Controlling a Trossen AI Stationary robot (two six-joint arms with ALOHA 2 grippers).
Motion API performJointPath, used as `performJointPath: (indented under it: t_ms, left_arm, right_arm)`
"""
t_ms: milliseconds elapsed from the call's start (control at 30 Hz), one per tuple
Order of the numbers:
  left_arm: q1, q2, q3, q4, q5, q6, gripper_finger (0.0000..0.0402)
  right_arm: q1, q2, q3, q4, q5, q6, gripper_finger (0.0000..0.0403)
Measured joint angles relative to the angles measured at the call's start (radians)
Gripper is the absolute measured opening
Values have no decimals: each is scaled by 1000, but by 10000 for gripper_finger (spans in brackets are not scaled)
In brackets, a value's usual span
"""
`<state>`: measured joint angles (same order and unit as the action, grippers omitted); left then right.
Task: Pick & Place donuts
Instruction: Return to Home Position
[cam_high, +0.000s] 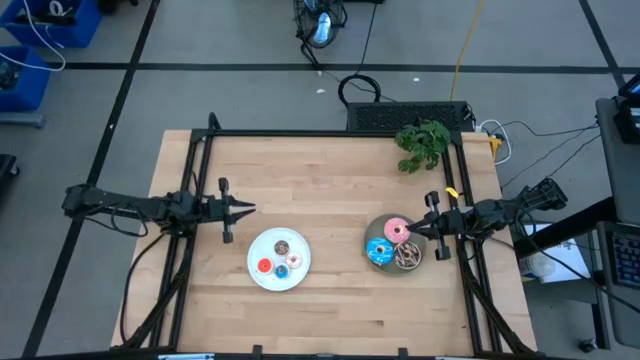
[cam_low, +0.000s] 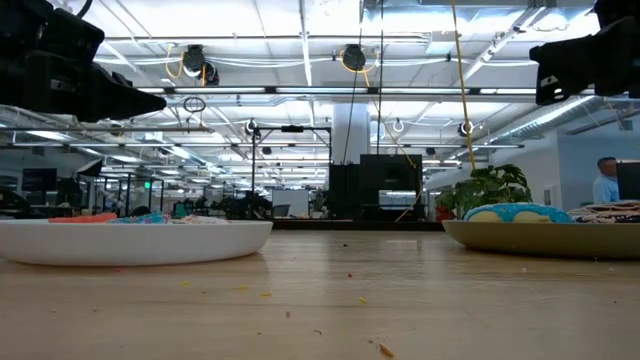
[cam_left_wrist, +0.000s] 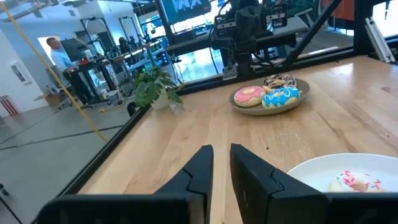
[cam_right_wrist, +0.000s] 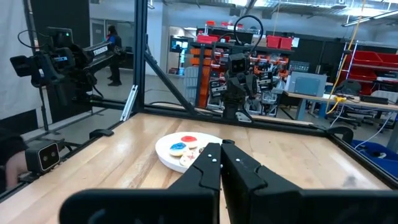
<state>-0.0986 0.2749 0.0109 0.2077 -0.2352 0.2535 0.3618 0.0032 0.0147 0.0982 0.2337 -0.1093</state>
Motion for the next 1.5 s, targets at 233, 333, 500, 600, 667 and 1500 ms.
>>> performJointPath:
  t_ms: [233, 333, 500, 600, 667, 1500]
  left_arm:
    - [0, 0, 0, 0, 0, 0, 49]
    - [0, 0, 0, 0, 0, 0, 43]
    - [0, 0, 0, -1, 0, 0, 40]
    - [0, 0, 0, -1, 0, 0, 46]
    - [0, 0, 0, -1, 0, 0, 48]
    - [0, 0, 0, -1, 0, 0, 35]
  right_arm:
    - [0, 0, 0, 2, 0, 0, 0]
    - [0, 0, 0, 2, 0, 0, 0]
    - [0, 0, 0, 2, 0, 0, 0]
    - [0, 0, 0, 2, 0, 0, 0]
    - [0, 0, 0, 2, 0, 0, 0]
    - [0, 0, 0, 2, 0, 0, 0]
